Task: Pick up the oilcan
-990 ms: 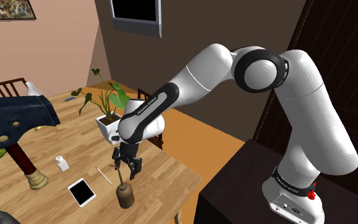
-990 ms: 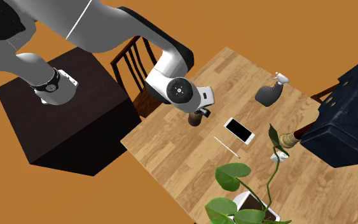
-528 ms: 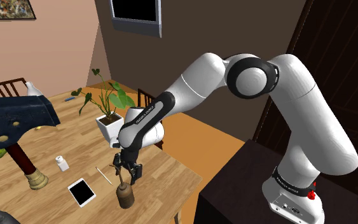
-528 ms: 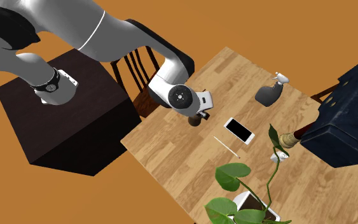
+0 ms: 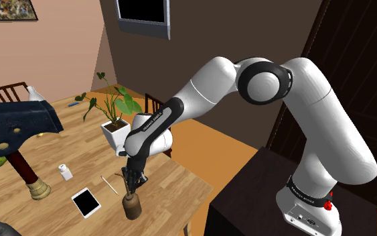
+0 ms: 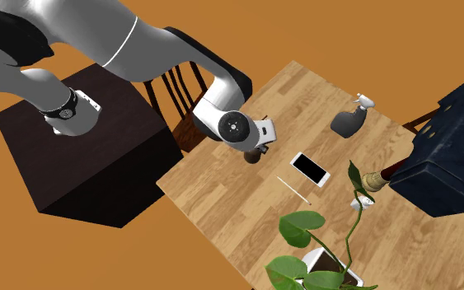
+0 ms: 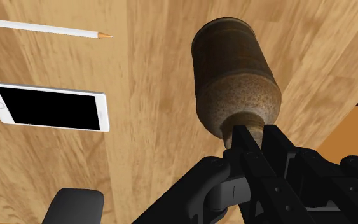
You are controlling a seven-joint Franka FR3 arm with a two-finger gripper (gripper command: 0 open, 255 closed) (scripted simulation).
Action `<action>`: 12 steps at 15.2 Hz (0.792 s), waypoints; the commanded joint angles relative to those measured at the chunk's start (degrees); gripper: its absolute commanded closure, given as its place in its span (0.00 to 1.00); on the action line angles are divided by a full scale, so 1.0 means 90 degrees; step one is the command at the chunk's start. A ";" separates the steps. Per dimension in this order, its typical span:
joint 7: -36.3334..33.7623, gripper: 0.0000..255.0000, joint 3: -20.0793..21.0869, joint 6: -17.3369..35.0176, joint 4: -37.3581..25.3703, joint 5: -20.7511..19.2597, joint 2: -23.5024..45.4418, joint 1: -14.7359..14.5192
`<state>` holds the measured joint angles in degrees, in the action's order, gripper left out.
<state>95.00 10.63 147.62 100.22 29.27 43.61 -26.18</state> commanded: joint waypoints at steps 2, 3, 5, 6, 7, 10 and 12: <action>0.0000 1.00 -0.0001 0.0000 -0.0001 -0.0001 0.0003 0.0000; -0.0005 1.00 0.0004 0.0013 0.0024 0.0005 -0.0013 -0.0007; -0.0058 1.00 -0.0012 -0.0074 0.0076 -0.0013 -0.0158 -0.0012; -0.0085 1.00 -0.0020 -0.0118 0.0100 -0.0022 -0.0229 -0.0015; -0.0113 1.00 -0.0028 -0.0164 0.0120 -0.0032 -0.0298 -0.0018; -0.0197 1.00 -0.0052 -0.0304 0.0176 -0.0064 -0.0505 -0.0026; -0.0254 1.00 -0.0068 -0.0400 0.0208 -0.0086 -0.0639 -0.0032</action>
<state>92.96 10.12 144.56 102.17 28.64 38.36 -26.47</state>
